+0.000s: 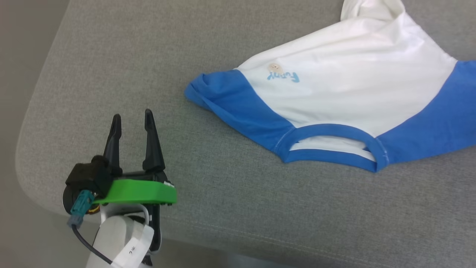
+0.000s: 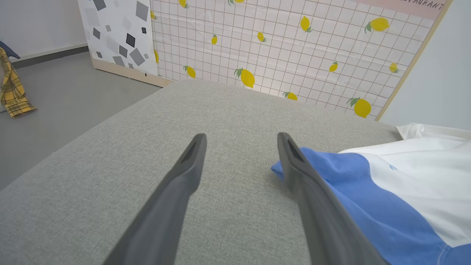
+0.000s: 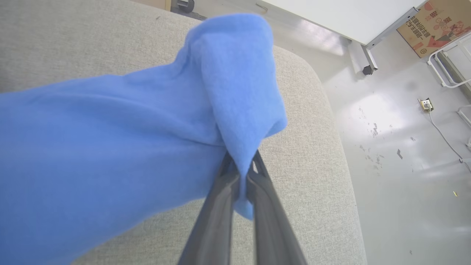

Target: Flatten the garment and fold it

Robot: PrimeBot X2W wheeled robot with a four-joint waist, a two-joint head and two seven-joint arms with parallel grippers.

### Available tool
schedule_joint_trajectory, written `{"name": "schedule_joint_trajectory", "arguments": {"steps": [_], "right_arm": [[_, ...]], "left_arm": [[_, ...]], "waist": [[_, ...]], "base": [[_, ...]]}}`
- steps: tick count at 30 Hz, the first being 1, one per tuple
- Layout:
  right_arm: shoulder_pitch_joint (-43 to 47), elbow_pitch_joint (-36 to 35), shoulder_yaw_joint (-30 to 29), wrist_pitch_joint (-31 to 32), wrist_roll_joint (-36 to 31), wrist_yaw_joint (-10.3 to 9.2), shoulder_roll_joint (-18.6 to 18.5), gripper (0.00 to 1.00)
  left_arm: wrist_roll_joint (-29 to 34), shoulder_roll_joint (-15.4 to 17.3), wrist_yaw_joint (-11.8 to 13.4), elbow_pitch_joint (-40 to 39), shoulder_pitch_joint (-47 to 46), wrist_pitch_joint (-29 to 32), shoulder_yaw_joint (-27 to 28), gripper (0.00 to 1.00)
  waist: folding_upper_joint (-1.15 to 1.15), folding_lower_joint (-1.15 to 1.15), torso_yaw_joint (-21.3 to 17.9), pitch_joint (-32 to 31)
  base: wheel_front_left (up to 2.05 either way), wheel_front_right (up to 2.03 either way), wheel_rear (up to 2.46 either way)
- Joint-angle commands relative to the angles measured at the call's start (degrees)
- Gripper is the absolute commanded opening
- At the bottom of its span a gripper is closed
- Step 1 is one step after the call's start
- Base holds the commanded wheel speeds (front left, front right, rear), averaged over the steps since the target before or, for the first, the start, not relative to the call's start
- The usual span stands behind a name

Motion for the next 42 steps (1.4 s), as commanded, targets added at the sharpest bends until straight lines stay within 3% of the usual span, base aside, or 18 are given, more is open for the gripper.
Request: {"name": "schedule_joint_trajectory", "arguments": {"steps": [1,3,4,5,6,13,20,25,30,42], "right_arm": [[-1.3,1.3,-0.3,-0.5,-0.8,-0.11,0.2,0.0],[-3.0,3.2,-0.4,-1.3,-1.4,-0.11,0.4,0.0],[-3.8,4.0,-0.2,-2.1,-1.6,-0.11,0.7,0.14],[-4.2,4.6,0.0,-2.7,-1.8,-0.11,1.1,0.43],[-4.5,5.5,0.3,-3.4,-1.8,-0.11,1.4,1.0],[-3.6,6.5,-1.1,-9.4,-0.2,-0.11,6.0,1.0],[5.3,-1.3,0.4,-17.4,4.7,-0.11,13.5,1.0],[14.7,-8.6,4.8,-23.6,7.3,-0.11,19.8,1.0],[22.2,-12.1,10.3,-28.7,8.2,-0.11,23.0,1.0],[27.5,-13.9,20.2,-30.4,9.9,-0.11,25.2,1.0]], "left_arm": [[-0.3,-0.1,0.2,-0.1,-1.2,-0.2,-0.1,1.0],[-0.3,-0.1,0.3,-0.2,-1.7,-0.2,-0.1,1.0],[-0.3,-0.1,0.4,-0.3,-1.9,-0.2,-0.1,1.0],[-0.3,-0.1,0.4,-0.4,-2.0,-0.2,-0.1,1.0],[-0.3,-0.1,0.5,-0.4,-2.1,-0.2,-0.1,1.0],[-0.2,-0.1,0.8,0.4,-1.7,-0.2,0.1,1.0],[0.0,-0.1,0.3,1.9,-0.2,-0.2,0.4,1.0],[-0.2,-0.1,-0.3,3.9,1.0,-0.2,0.0,1.0],[-1.7,-0.1,-0.4,8.0,1.3,-0.1,-1.5,1.0],[-5.9,-0.1,3.9,19.3,-7.7,15.2,-4.5,1.0]], "waist": [[0.0,0.0,0.9,1.8],[0.0,0.0,1.0,2.6],[0.0,0.0,1.0,2.9],[0.0,0.0,1.0,3.1],[0.0,0.0,0.9,3.2],[0.0,0.0,-0.8,1.0],[0.0,0.0,-3.7,-4.0],[0.0,0.0,-6.5,-7.7],[0.0,0.0,-9.3,-10.3],[0.0,0.0,-13.7,-10.8]], "base": [[0.0,0.0,0.0],[0.0,0.0,0.0],[0.0,0.0,0.0],[0.0,0.0,0.0],[0.0,0.0,0.0],[0.0,0.0,0.0],[0.0,0.0,0.0],[0.0,0.0,0.0],[0.0,0.0,0.0],[0.0,0.0,0.0]]}}
